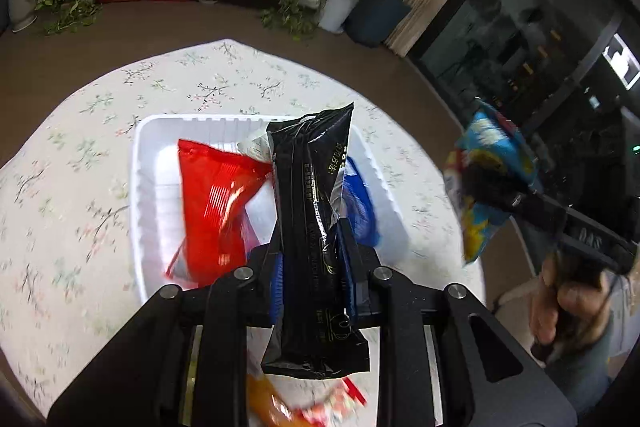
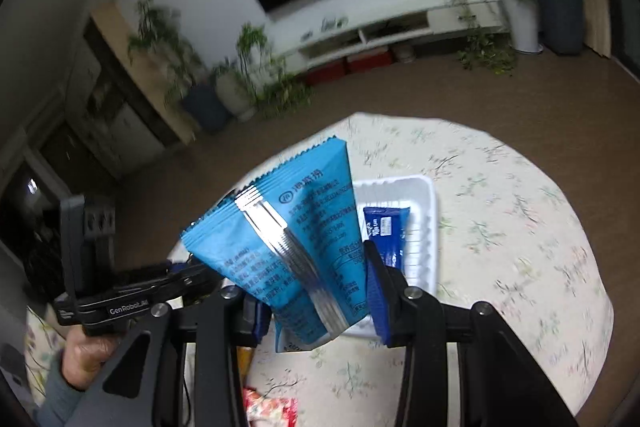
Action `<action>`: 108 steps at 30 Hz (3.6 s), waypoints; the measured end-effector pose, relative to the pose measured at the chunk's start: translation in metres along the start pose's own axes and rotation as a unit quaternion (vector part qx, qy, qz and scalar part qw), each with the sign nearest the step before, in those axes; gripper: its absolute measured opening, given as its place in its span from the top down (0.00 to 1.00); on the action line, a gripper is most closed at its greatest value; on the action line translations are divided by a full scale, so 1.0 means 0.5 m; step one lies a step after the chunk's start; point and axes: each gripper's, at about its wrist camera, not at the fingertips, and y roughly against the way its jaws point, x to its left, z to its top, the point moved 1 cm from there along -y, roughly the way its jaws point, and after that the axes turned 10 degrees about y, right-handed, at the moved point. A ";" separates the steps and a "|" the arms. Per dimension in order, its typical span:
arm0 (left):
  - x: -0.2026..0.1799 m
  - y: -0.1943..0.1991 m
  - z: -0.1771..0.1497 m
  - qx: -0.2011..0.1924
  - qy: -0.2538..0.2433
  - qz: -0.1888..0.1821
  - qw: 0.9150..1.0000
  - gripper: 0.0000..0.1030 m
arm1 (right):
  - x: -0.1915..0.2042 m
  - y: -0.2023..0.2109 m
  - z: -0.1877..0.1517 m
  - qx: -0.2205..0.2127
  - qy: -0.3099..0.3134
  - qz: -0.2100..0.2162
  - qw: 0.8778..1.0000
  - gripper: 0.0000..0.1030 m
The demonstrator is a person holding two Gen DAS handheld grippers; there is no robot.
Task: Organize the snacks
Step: 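Carry the black and blue packets into the white tray and open both tools, then move the left tool to the gold packet and grasp it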
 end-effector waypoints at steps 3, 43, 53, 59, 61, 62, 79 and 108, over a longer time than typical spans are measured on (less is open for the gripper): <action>-0.001 -0.058 0.024 0.008 0.006 0.016 1.000 0.80 | 0.001 -0.068 0.007 0.039 0.009 -0.017 0.999 0.59; 0.067 -0.100 0.016 -0.014 0.039 0.037 0.998 0.29 | 0.020 -0.183 -0.010 0.085 0.108 -0.113 0.984 0.42; 0.037 0.078 -0.048 -0.063 0.025 0.006 0.998 0.00 | 0.049 0.016 -0.041 -0.034 0.060 -0.051 0.996 0.12; 0.042 0.199 -0.156 -0.097 -0.012 0.009 0.995 0.00 | 0.050 0.097 -0.150 -0.051 -0.026 0.039 0.998 0.00; 0.049 0.231 -0.203 -0.111 -0.023 0.028 0.993 0.00 | 0.054 0.124 -0.188 -0.064 -0.044 0.051 0.996 0.00; 0.055 0.246 -0.230 -0.121 -0.030 0.039 0.991 0.00 | 0.057 0.135 -0.207 -0.068 -0.051 0.054 0.995 0.00; 0.182 0.214 -0.400 -0.060 0.052 0.132 0.988 0.00 | 0.128 0.179 -0.466 -0.032 -0.075 0.049 0.995 0.00; 0.171 0.010 -0.262 0.080 -0.080 0.180 0.977 0.46 | 0.189 0.150 -0.466 -0.011 -0.009 0.017 1.000 0.00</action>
